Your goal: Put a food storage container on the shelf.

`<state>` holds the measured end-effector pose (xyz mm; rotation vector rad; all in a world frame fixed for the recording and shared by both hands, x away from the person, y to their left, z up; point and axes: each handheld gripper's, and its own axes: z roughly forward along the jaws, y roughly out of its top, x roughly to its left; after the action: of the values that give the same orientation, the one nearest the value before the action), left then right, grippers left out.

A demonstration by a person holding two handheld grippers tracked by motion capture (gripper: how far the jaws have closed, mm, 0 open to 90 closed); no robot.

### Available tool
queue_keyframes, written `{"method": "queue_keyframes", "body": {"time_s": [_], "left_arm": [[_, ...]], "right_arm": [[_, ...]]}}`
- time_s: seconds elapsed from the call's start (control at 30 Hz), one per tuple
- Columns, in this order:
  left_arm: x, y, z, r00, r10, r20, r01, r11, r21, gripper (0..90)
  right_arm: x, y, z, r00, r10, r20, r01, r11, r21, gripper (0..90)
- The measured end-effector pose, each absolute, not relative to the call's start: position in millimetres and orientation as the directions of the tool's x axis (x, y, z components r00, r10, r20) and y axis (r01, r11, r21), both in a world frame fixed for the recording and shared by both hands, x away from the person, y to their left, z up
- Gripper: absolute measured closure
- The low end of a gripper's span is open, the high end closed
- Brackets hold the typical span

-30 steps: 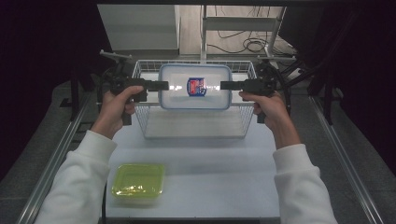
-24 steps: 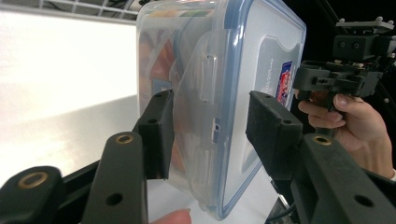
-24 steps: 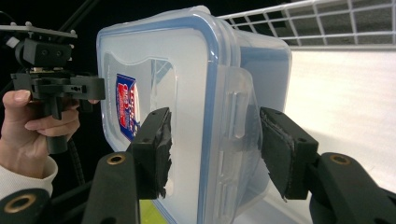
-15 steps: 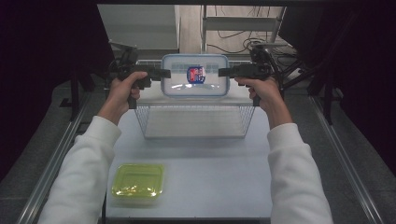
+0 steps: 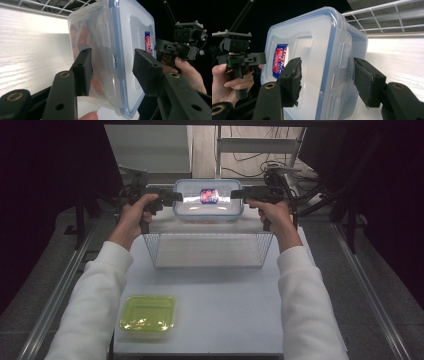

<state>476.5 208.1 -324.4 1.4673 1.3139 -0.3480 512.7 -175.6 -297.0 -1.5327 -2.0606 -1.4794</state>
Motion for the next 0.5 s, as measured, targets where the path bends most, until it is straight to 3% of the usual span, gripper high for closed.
{"method": "queue_keyframes", "body": {"time_s": [0.37, 0.5], "left_arm": [[490.2, 207.1, -331.8, 0.289, 0.539, -0.791, 0.848, 0.240, 0.473, 46.2], [491.5, 208.3, -333.8, 0.294, 0.526, -0.798, 0.848, 0.242, 0.472, 46.1]], "right_arm": [[523.7, -165.1, -306.1, -0.336, 0.671, 0.660, 0.836, -0.109, 0.537, 34.4], [526.1, -166.2, -308.5, -0.326, 0.664, 0.673, 0.833, -0.135, 0.536, 36.7]]}}
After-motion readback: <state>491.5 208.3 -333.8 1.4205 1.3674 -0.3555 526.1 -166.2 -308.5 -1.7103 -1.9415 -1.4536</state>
